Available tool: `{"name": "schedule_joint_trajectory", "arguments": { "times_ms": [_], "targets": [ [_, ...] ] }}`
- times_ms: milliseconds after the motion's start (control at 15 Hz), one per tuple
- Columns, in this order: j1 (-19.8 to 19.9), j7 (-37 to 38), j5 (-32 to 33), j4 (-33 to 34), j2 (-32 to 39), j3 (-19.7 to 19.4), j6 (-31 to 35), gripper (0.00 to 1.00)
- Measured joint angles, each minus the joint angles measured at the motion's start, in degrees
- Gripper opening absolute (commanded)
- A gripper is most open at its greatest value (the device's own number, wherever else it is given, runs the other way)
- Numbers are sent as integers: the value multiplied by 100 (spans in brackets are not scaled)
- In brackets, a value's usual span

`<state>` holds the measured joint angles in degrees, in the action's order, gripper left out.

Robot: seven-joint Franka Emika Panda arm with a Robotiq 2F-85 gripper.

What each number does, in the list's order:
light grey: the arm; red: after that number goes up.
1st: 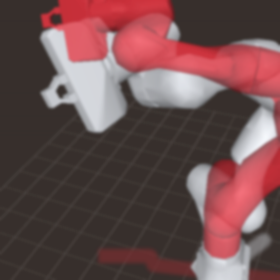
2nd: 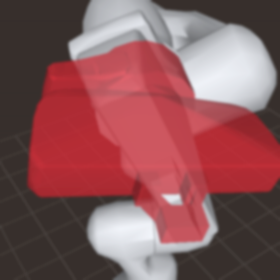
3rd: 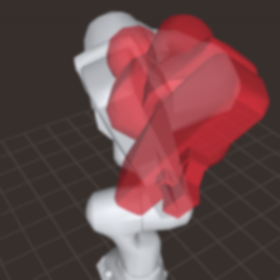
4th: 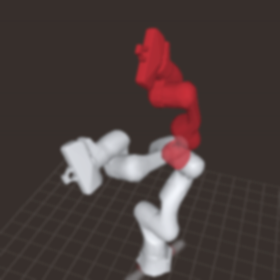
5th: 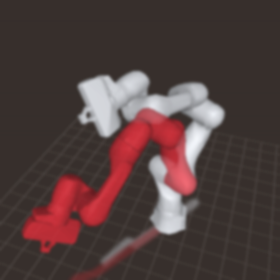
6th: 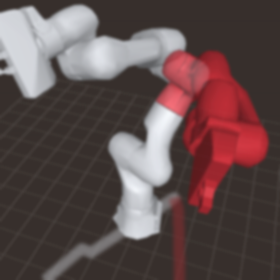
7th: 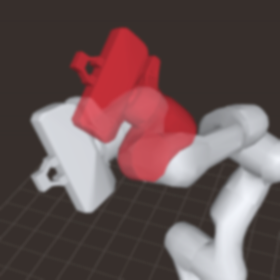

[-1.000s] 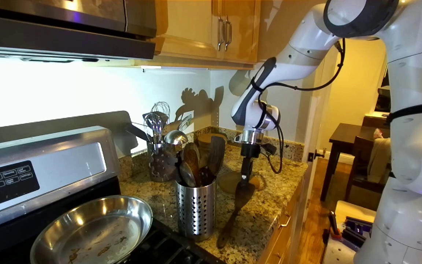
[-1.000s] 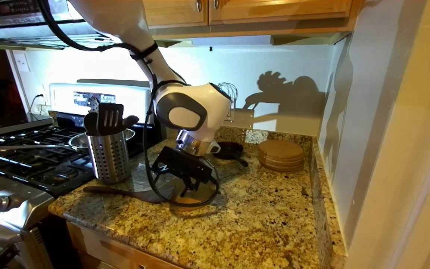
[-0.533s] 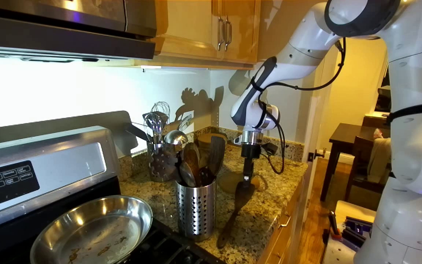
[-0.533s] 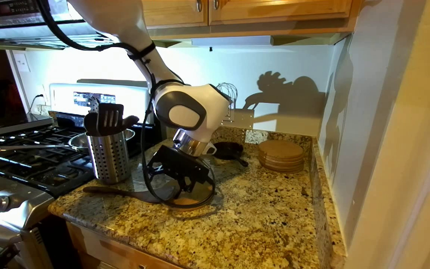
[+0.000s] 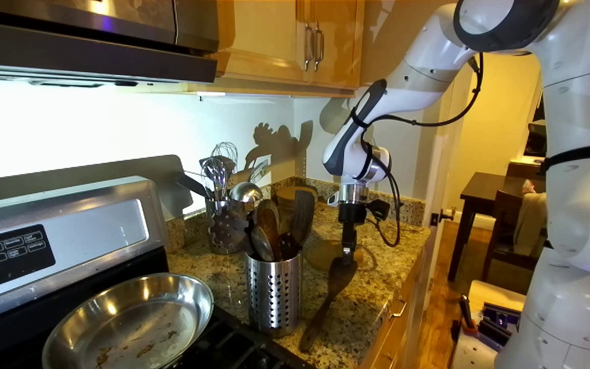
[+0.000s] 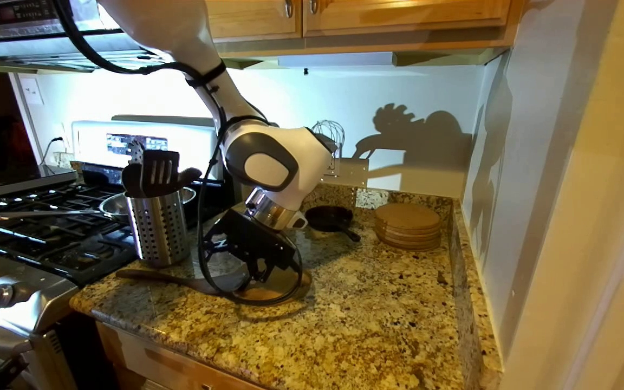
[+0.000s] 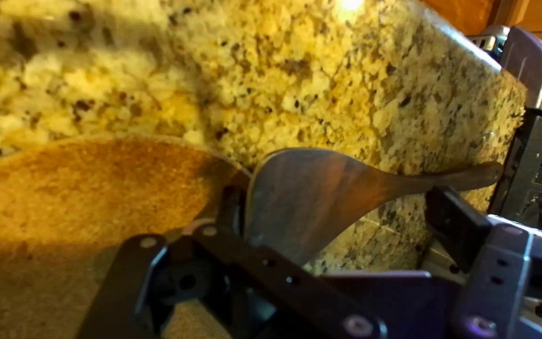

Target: Pick the spatula and put it in the utensil rack

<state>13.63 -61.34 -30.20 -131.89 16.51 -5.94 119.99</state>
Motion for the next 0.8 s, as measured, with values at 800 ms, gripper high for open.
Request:
{"name": "schedule_joint_trajectory", "arguments": {
  "times_ms": [800],
  "targets": [
    [-11,80,-270,0,11,190,-79,100]
  ]
}}
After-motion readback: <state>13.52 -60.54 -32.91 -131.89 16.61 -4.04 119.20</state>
